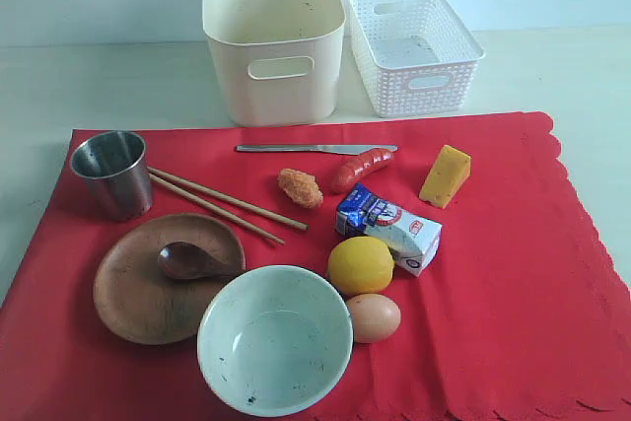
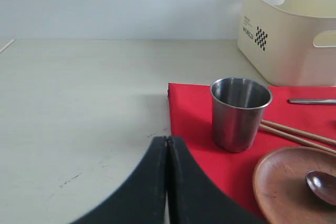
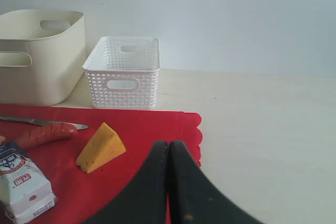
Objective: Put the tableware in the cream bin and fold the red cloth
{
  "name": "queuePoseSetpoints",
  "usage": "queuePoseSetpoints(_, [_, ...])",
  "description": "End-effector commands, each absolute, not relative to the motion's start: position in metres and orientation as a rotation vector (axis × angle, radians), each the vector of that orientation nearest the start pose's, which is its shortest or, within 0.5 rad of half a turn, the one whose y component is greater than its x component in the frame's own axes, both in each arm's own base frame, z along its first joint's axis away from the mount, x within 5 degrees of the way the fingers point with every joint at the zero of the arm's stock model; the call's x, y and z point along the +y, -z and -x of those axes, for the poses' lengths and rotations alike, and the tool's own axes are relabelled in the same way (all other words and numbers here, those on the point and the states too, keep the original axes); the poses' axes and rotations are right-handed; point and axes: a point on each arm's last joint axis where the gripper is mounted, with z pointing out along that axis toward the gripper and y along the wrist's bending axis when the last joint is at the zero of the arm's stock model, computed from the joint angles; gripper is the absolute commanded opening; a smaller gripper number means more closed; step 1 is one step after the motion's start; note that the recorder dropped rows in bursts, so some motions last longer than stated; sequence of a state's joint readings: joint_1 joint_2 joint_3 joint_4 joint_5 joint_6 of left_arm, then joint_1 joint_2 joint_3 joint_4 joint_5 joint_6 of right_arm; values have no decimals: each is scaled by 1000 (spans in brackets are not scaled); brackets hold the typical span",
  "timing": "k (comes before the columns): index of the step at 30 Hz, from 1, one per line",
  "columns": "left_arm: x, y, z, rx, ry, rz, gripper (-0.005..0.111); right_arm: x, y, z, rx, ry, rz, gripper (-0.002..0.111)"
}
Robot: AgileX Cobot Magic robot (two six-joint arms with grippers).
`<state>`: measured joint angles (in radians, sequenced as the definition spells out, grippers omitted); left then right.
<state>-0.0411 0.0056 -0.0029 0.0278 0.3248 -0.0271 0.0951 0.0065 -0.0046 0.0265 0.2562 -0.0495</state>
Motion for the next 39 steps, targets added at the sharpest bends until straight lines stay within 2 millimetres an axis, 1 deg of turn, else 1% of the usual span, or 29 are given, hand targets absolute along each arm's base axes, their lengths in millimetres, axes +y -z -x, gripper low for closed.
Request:
queuePoseSetpoints(1, [-1, -184, -54, 1802, 16, -31, 0, 6, -191, -55, 1726, -59, 112, 0])
queuePoseSetpoints(25, [-1, -184, -54, 1802, 16, -31, 0, 6, -191, -55, 1724, -59, 112, 0])
queuePoseSetpoints(26, [-1, -184, -54, 1802, 16, -31, 0, 6, -193, -55, 1703, -61, 108, 0])
queuePoseSetpoints(27, [-1, -184, -54, 1802, 16, -31, 0, 6, -196, -56, 1675, -71, 96, 0])
queuePoseSetpoints(30, [-1, -184, -54, 1802, 16, -31, 0, 6, -211, -56, 1513, -315, -141, 0])
queuePoseSetpoints(31, [-1, -184, -54, 1802, 16, -31, 0, 5, -215, -56, 1459, -358, -184, 0])
queuePoseSetpoints(33, [-1, -184, -54, 1802, 16, -31, 0, 2, -230, -53, 1283, -422, -246, 0])
queuePoseSetpoints(35, [-1, -184, -54, 1802, 16, -31, 0, 1, -237, -51, 1231, -421, -242, 0])
queuePoseSetpoints(36, [-1, -184, -54, 1802, 16, -31, 0, 1, -245, -50, 1216, -412, -229, 0])
queuePoseSetpoints(37, [-1, -184, -54, 1802, 16, -31, 0, 1, -261, -48, 1218, -393, -206, 0])
queuePoseSetpoints(39, [-1, -184, -54, 1802, 16, -31, 0, 3, -273, -54, 1281, -384, -197, 0])
